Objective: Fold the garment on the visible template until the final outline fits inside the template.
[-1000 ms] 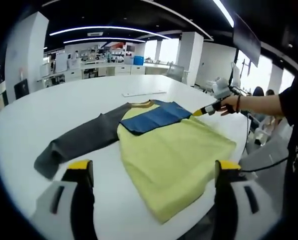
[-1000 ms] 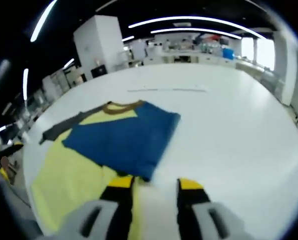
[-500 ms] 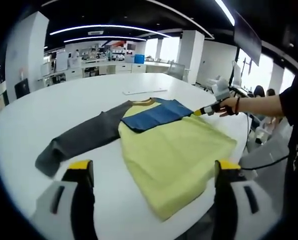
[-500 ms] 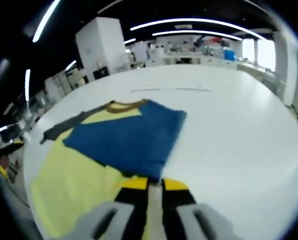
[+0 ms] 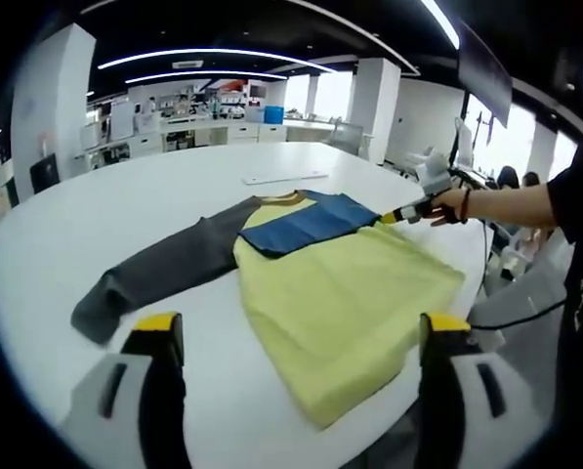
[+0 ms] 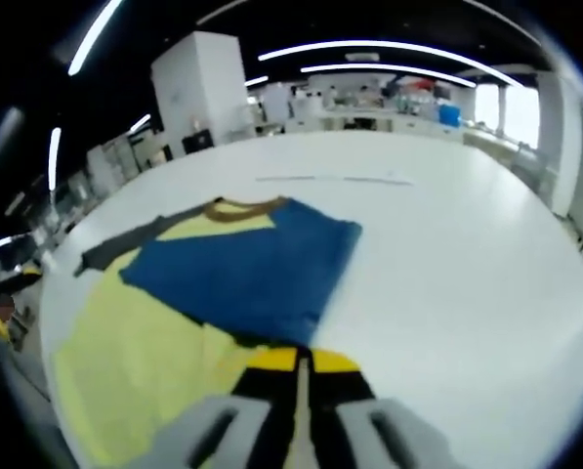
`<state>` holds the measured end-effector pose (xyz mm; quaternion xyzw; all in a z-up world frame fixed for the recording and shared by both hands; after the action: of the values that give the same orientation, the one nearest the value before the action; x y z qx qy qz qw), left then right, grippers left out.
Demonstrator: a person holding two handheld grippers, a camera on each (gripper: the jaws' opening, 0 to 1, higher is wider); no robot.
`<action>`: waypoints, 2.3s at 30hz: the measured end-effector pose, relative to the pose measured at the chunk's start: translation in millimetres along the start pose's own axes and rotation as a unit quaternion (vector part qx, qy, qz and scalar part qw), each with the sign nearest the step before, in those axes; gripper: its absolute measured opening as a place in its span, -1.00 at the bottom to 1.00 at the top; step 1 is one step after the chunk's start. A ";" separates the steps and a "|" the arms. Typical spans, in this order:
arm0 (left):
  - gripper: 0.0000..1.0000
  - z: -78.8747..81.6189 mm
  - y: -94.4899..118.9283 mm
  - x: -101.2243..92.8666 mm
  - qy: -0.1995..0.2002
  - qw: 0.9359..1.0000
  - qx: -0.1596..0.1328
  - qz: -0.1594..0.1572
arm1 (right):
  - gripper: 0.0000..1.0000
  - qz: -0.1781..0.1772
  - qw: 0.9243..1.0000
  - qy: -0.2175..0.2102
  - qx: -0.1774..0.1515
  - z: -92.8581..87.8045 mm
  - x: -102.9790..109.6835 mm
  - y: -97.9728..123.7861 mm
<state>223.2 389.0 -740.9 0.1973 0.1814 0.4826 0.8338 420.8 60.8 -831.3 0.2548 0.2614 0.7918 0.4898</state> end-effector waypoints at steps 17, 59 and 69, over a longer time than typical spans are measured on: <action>0.96 -2.2 2.5 4.8 -0.001 1.000 0.007 0.011 | -1.00 -0.022 1.000 0.009 0.005 -1.3 -13.9 5.1; 0.87 -11.8 8.9 75.5 0.068 0.992 0.004 0.108 | -0.10 -0.012 0.998 -0.051 -0.026 6.2 -32.0 25.8; 0.87 -14.5 11.1 107.8 0.077 0.988 0.007 0.135 | 0.70 0.031 0.997 -0.027 -0.058 17.8 -9.9 41.4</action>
<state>258.4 490.8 -759.8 0.1878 0.2196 0.6033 0.7433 409.8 38.9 -792.3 0.2553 0.1939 0.8134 0.4853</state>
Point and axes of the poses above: the point that each gripper's makers call its tool centre point, and the gripper's own axes: y roughly backward along the fingers, x roughly to its left, z roughly out of its top, the point moved 1 cm from there along y, roughly backward along the fingers, and after that the axes turned 1 degree about -y, right-handed, at the moved point
